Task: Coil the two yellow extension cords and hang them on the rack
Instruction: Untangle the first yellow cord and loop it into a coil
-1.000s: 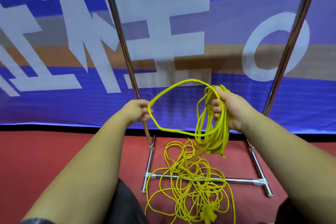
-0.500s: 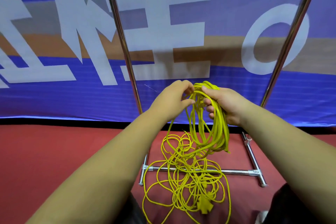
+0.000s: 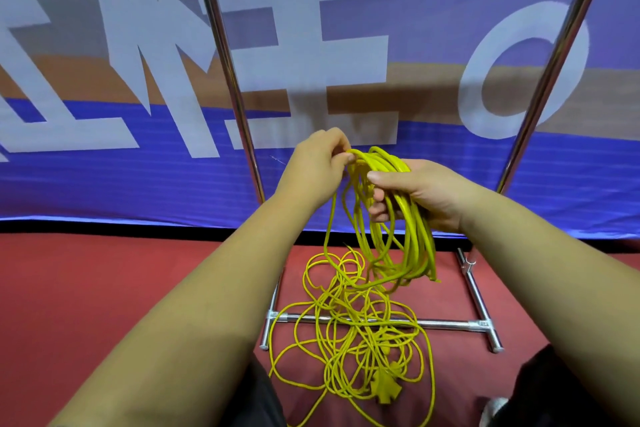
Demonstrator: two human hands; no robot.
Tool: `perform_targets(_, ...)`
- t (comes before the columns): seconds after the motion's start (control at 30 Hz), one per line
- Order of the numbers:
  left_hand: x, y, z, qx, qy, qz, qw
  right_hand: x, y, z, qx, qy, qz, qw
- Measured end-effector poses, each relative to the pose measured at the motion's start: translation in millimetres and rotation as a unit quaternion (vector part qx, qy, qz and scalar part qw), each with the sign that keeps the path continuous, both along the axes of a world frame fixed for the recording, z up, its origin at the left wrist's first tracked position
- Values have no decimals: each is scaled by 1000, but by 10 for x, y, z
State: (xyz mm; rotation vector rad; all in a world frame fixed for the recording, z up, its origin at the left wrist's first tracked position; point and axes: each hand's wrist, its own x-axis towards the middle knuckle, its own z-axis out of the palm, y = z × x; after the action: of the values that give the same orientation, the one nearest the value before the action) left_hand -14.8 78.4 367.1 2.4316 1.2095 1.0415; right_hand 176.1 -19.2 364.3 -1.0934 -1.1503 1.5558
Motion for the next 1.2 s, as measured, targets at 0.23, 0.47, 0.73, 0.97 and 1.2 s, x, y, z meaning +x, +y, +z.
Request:
perform_targets(0.23,-62,70,-88,-232,-92,-89,964,49,-56,40,-4,-68,-49,997)
perform_targets(0.47,-52,21,-171,-315,-79,-203,924,106,-136,99,-30,-43,31,998)
perform_targets(0.73,144,-36,-188,-299,-113,-153,935,185,-177,166,-37,-58,22,997)
perform_targets(0.97,188,28,-64,-285,-182,-115,934,215,-229,260,61,-188,-46,979)
perform_targets(1.2,58,161,-6,-141,-4,-71,987,93,-163,309,80,-390,-72,914)
